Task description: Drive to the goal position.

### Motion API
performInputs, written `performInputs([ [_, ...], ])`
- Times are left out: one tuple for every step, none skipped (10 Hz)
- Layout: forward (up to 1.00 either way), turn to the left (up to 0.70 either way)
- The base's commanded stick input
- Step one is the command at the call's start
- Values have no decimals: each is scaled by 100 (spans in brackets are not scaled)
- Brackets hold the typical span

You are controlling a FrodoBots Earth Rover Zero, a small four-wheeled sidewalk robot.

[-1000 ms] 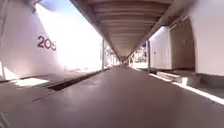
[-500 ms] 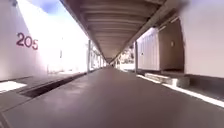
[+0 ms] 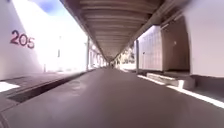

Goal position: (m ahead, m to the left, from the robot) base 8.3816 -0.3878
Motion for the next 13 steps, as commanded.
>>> performInputs([
  [70, 0],
  [70, 0],
  [70, 0],
  [70, 0],
  [70, 0],
  [70, 0],
  [70, 0],
  [70, 0],
  [70, 0],
  [70, 0],
  [70, 0],
  [70, 0],
  [70, 0],
])
